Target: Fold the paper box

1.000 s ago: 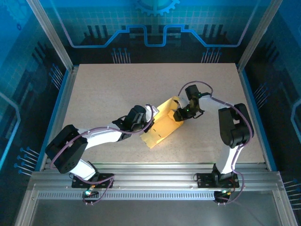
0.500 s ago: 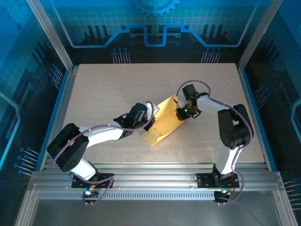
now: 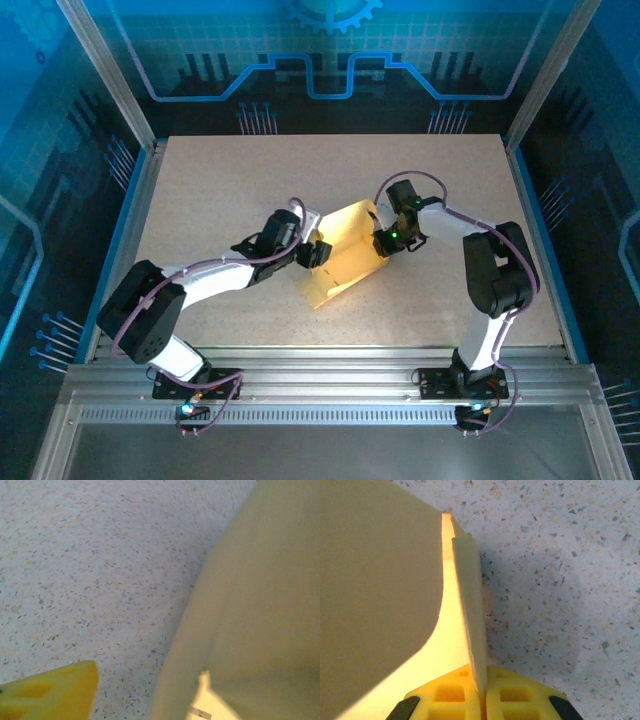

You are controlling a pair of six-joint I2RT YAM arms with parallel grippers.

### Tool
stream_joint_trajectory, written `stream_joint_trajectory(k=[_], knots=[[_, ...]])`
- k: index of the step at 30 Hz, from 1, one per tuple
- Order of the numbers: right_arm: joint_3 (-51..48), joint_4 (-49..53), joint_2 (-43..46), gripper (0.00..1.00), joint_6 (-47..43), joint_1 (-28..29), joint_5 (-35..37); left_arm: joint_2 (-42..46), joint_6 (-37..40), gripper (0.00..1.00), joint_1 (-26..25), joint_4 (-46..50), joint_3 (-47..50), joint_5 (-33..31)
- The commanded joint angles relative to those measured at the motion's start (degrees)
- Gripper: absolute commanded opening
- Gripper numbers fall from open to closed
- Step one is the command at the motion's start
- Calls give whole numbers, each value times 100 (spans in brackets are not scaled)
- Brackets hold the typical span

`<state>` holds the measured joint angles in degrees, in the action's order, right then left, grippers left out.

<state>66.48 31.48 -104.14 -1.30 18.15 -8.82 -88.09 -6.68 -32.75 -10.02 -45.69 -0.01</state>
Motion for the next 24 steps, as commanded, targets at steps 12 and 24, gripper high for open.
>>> stream_joint_trajectory(k=[12,24], knots=[[-161,240,150,5,-38,-192,-451,1051,792,99,837,676,-314,1658],[-127,286,147,5,-92,-185,-547,-1035,2664,94,1041,4559,-3821,2606]])
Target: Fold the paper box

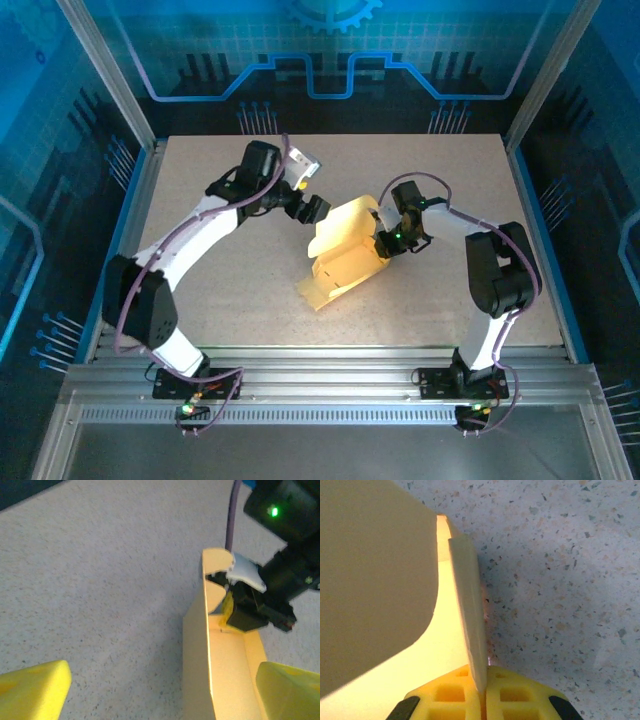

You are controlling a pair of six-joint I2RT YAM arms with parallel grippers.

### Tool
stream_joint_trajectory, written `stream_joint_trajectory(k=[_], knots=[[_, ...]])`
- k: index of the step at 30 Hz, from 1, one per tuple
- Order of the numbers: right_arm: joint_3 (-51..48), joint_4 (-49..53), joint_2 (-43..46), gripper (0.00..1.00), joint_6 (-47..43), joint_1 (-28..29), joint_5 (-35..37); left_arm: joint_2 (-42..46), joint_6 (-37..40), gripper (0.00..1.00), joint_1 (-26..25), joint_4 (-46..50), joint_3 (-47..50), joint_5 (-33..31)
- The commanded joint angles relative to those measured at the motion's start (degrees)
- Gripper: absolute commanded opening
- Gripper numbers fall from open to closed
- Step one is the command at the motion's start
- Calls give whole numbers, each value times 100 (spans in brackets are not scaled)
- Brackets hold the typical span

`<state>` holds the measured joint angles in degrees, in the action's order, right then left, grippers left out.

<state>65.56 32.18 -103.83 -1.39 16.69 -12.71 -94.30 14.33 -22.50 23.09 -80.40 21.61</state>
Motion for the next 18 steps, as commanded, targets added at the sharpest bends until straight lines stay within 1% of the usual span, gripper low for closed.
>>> stream_joint_trajectory(k=[1,3,4,5,7,8,10,12,15,18], knots=[[-30,227,117,5,-82,-37,-152,-604,562,93,9,1445,-568,649],[-21,235,117,4,-90,-42,-148,-960,595,92,9,1830,-1013,1181],[-18,245,118,5,-93,-39,-148,-1127,589,89,9,1973,-1191,1429],[-17,245,123,4,-97,-39,-149,-1271,584,85,9,2102,-1330,1525],[-17,263,140,5,-104,-42,-153,-1547,497,71,9,2293,-1610,1595],[-21,262,157,5,-109,-38,-144,-1653,493,65,5,2385,-1708,1614],[-34,275,179,5,-111,-42,-127,-1823,506,44,1,2582,-1899,1677],[-39,272,183,5,-116,-39,-109,-1866,477,25,1,2616,-1981,1698],[-52,254,196,4,-127,-25,-67,-1756,243,16,9,2347,-1901,1578],[-117,176,250,4,-112,-25,-79,-1527,-210,15,78,1940,-1687,1649]])
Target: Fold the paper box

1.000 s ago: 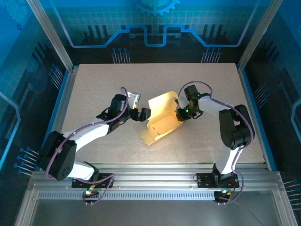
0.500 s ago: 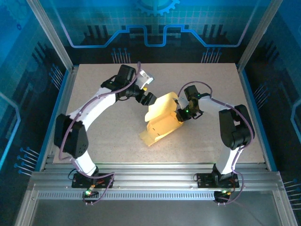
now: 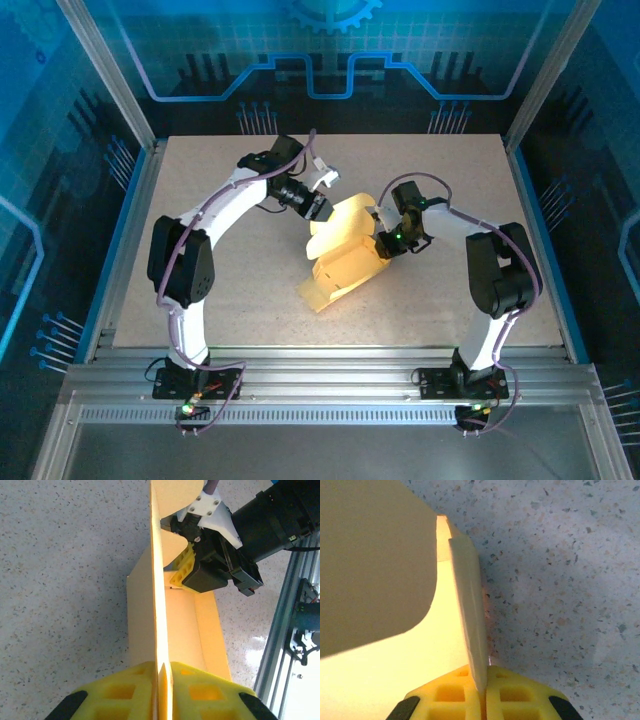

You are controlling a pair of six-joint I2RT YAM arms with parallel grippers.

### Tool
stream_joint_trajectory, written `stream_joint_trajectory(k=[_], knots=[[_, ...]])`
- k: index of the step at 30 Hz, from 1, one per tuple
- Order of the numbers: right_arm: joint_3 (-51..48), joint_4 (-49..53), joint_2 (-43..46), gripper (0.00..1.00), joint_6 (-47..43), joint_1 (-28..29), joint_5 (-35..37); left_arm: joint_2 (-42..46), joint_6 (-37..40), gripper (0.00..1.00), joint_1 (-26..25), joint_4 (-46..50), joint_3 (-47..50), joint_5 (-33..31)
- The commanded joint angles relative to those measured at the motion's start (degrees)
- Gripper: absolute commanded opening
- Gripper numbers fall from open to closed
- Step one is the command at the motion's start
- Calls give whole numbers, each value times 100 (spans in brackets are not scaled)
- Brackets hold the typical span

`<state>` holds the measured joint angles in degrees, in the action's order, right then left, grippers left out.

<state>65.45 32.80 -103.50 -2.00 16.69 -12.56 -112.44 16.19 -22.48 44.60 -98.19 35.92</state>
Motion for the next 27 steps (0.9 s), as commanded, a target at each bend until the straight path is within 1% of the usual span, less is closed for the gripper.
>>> stream_joint_trajectory(k=[1,3,5,8,11,16,18,20,24,27], knots=[[-119,94,223,5,-41,-20,-100,362,-562,13,94,-395,218,189],[-133,98,234,4,-44,-23,-56,403,-804,7,160,-556,427,108],[-129,104,224,5,-59,-20,26,351,-944,5,247,-527,543,42],[-110,122,193,5,-42,-25,110,431,-1208,2,364,-806,913,-171],[-102,122,156,5,-28,-24,186,486,-1661,2,522,-1199,1275,-116],[-111,130,150,5,-73,77,476,363,-2138,11,646,-1401,1484,-179],[-109,149,157,5,-103,168,719,236,-2304,17,657,-1377,1470,-269],[-125,143,168,4,-139,283,1068,180,-2422,17,657,-1422,1454,-253],[-129,156,193,5,-284,541,1591,161,-2580,10,648,-1684,1513,-28],[-111,125,187,7,-278,646,1618,161,-2512,5,638,-1726,1514,84]])
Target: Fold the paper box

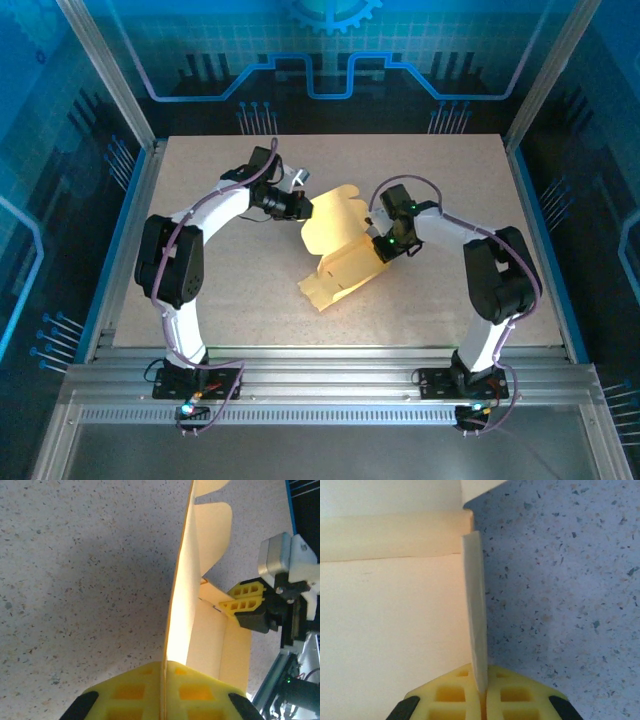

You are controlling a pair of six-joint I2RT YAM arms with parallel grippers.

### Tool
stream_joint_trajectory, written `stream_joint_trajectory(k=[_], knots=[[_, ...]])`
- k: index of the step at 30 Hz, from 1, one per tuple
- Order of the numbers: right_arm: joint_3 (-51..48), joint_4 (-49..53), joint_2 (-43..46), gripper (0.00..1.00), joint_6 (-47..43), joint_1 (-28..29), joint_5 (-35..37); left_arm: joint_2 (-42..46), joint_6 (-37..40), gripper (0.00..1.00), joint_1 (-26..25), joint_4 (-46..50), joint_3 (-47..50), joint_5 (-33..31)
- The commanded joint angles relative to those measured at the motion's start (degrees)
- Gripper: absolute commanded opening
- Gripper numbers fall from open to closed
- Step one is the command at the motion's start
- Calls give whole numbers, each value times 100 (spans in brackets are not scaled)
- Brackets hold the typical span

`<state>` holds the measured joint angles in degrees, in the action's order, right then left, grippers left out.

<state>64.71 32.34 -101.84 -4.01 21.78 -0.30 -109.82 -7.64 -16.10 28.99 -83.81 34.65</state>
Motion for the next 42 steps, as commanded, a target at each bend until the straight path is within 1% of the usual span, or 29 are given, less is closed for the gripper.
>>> stream_joint_trajectory(k=[1,3,8,10,11,13,16,19,22,27,30,32,37,38,42], knots=[[-21,180,8,7,-71,155,413,-110,-100,4,-15,-166,84,240],[45,222,-61,7,-106,200,521,-136,-61,0,-16,-171,98,313],[188,393,-275,5,-256,432,1194,-223,-137,0,-21,-273,146,452],[236,467,-384,6,-273,541,1439,-241,-129,0,-34,-305,139,472],[257,476,-421,8,-268,584,1482,-245,-94,0,-42,-298,129,488],[266,441,-450,13,-196,608,1427,-242,-17,0,-67,-298,128,506],[360,423,-461,17,-134,602,1260,-208,176,0,-108,-307,158,552],[539,479,-543,17,-92,582,1126,-156,406,0,-169,-265,207,504],[703,552,-664,16,-93,573,1068,-117,475,0,-201,-244,264,473],[833,524,-698,21,-31,573,915,-109,518,0,-218,-220,313,419],[887,506,-720,22,1,556,744,-107,540,0,-218,-218,315,435],[950,526,-787,19,23,561,713,-101,542,0,-226,-201,308,435],[903,608,-833,6,2,564,732,-88,549,0,-222,-163,313,355],[840,615,-813,1,-19,559,736,-84,536,0,-223,-167,321,328],[491,554,-715,0,-90,602,984,-75,416,0,-224,-274,348,317]])
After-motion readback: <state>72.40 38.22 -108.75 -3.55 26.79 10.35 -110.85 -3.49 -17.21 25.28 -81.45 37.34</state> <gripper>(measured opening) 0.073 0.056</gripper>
